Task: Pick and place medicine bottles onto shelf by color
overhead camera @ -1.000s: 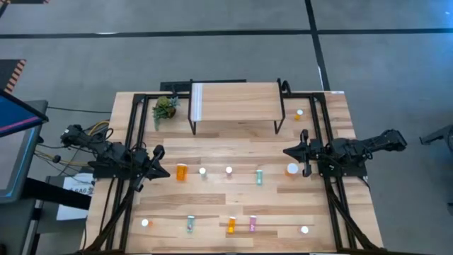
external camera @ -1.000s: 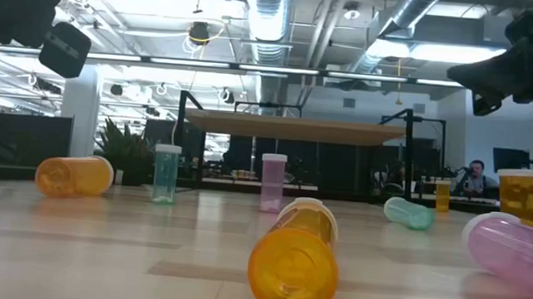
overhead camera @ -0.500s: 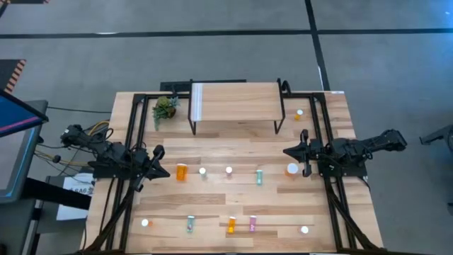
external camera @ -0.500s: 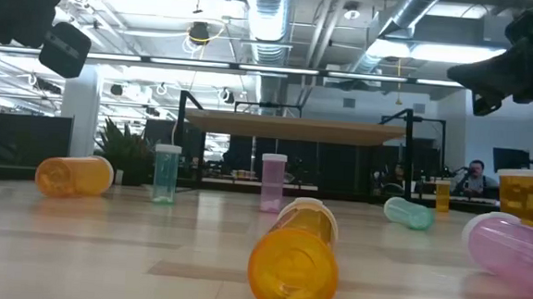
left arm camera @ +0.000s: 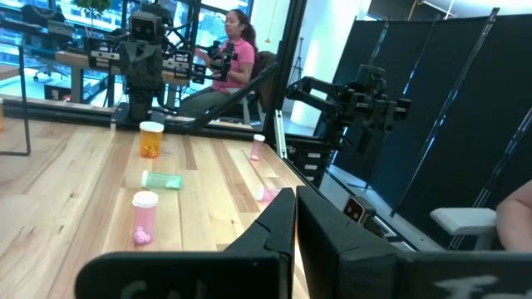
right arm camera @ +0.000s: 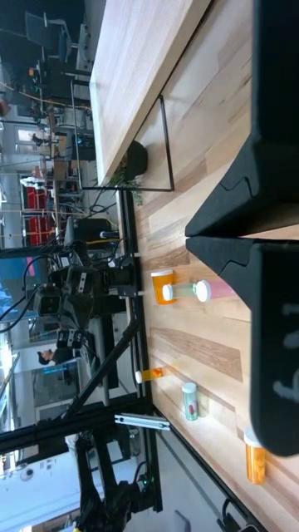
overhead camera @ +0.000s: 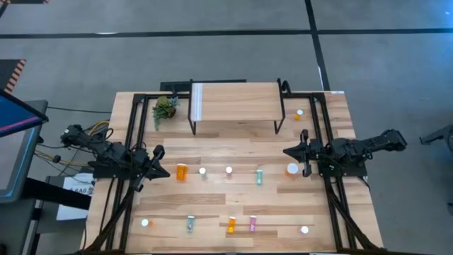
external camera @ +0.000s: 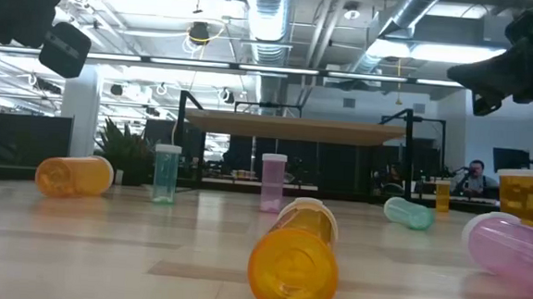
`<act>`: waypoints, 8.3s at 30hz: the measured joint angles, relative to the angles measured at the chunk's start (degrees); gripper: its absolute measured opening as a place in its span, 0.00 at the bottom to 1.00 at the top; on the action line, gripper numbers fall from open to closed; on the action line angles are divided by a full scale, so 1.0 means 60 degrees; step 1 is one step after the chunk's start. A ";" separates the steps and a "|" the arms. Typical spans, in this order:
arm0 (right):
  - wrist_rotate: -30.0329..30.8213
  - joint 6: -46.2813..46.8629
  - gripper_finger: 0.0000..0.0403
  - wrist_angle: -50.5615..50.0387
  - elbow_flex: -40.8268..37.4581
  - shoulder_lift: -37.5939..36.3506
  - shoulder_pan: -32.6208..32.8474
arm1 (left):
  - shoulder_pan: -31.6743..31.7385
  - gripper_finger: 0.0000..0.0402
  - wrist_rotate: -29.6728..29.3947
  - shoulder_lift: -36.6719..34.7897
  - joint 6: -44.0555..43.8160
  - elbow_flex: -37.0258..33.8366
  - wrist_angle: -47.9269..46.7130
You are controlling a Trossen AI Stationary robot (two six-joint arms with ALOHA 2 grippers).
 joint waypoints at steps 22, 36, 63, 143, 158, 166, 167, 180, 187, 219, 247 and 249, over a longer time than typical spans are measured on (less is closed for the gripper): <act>0.0000 0.0000 0.08 0.0000 0.0000 0.0000 0.0002 | 0.0003 0.00 0.0000 0.0002 0.0000 0.0001 0.0004; 0.0000 0.0001 0.08 -0.0002 0.0000 -0.0001 0.0002 | 0.0002 0.00 0.0000 0.0002 0.0000 0.0000 0.0003; 0.0000 0.0000 0.08 0.0000 0.0000 -0.0001 0.0000 | 0.0002 0.00 0.0000 0.0004 -0.0002 0.0001 0.0000; 0.0000 -0.0002 0.08 -0.0002 0.0000 -0.0001 -0.0002 | 0.0004 0.00 0.0000 0.0003 0.0000 0.0000 0.0000; 0.0000 -0.0002 0.08 -0.0002 0.0000 0.0001 -0.0001 | 0.0000 0.00 0.0000 0.0000 0.0000 0.0002 0.0004; 0.0000 -0.0002 0.08 0.0001 0.0000 0.0001 0.0000 | 0.0003 0.00 0.0000 0.0003 0.0000 0.0001 0.0001; 0.0000 0.0000 0.08 -0.0002 0.0000 0.0001 -0.0002 | 0.0001 0.00 0.0000 0.0000 0.0000 0.0001 0.0004; 0.0000 0.0001 0.08 -0.0002 0.0000 0.0003 -0.0002 | 0.0002 0.00 0.0000 0.0004 0.0000 0.0000 0.0000; 0.0011 0.0002 0.08 0.0002 0.0000 -0.0001 -0.0002 | 0.0000 0.00 0.0000 0.0004 0.0000 0.0001 0.0004; 0.0080 -0.0464 0.08 0.0188 -0.0011 0.0002 -0.0013 | 0.0004 0.00 0.0000 0.0000 0.0000 0.0003 0.0004; 0.0801 0.0253 0.08 0.0603 -0.0034 0.0003 -0.0501 | 0.0003 0.00 0.0000 0.0000 0.0000 0.0003 0.0000; 0.1111 0.0267 0.08 0.0574 -0.0044 0.0003 -0.0603 | 0.0001 0.00 0.0000 0.0004 0.0000 0.0000 0.0004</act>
